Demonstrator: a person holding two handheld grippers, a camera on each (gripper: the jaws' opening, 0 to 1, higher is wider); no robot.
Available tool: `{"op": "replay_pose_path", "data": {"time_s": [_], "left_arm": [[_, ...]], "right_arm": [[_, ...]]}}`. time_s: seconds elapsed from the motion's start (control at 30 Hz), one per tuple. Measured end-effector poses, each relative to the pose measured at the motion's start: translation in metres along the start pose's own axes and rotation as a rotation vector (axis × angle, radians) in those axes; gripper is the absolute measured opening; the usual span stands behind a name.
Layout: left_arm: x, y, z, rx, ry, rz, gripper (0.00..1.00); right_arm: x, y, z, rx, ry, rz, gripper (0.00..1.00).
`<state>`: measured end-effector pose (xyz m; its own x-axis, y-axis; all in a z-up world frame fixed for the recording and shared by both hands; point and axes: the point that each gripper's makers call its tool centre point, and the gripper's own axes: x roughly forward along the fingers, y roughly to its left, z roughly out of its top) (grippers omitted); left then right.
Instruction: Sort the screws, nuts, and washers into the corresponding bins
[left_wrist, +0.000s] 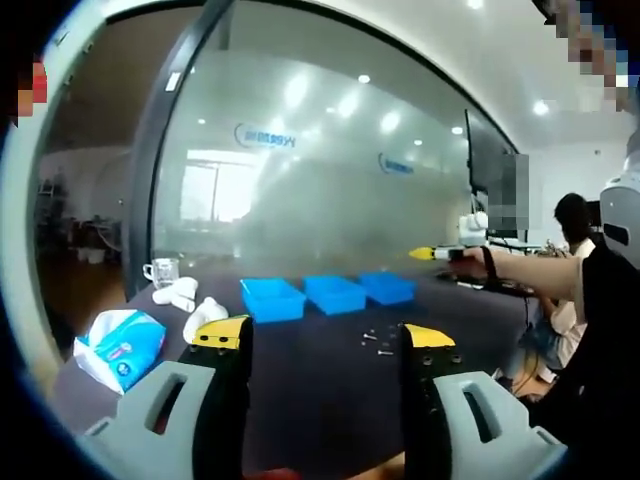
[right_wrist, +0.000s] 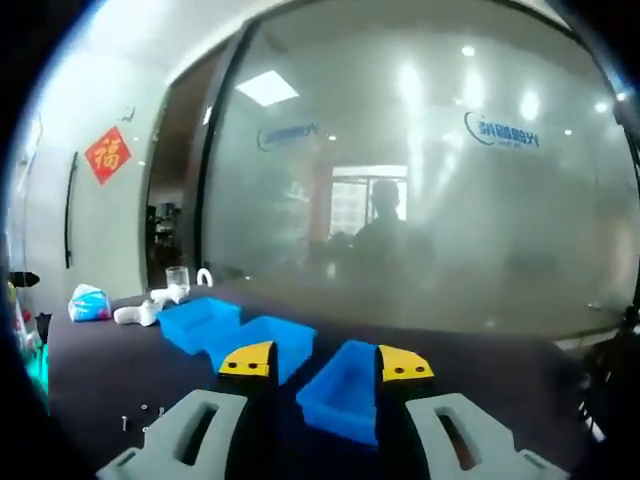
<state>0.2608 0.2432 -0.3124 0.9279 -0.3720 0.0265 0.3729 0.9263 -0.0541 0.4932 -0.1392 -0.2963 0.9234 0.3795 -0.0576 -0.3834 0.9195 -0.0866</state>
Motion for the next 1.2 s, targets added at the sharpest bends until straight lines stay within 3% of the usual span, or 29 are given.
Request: {"op": "replay_pose_path", "data": {"time_s": [0.23,0.37,0.83,1.2], "left_arm": [[0.011,-0.010,-0.001,-0.002,0.004,-0.037,0.56],[0.016,-0.015,0.000,0.002,0.006,-0.056,0.56],[0.026,-0.026,-0.008,0.007,0.047,-0.118,0.56],[0.026,-0.030,-0.011,0.006,0.061,-0.135,0.56]], "right_arm": [[-0.053,0.026,0.008,0.012,-0.049,0.052,0.35],[-0.068,0.025,0.006,0.011,-0.066,0.055,0.35],[-0.151,0.003,-0.029,0.093,-0.065,0.049,0.38],[-0.201,0.019,-0.056,0.118,-0.044,0.122,0.39]]}}
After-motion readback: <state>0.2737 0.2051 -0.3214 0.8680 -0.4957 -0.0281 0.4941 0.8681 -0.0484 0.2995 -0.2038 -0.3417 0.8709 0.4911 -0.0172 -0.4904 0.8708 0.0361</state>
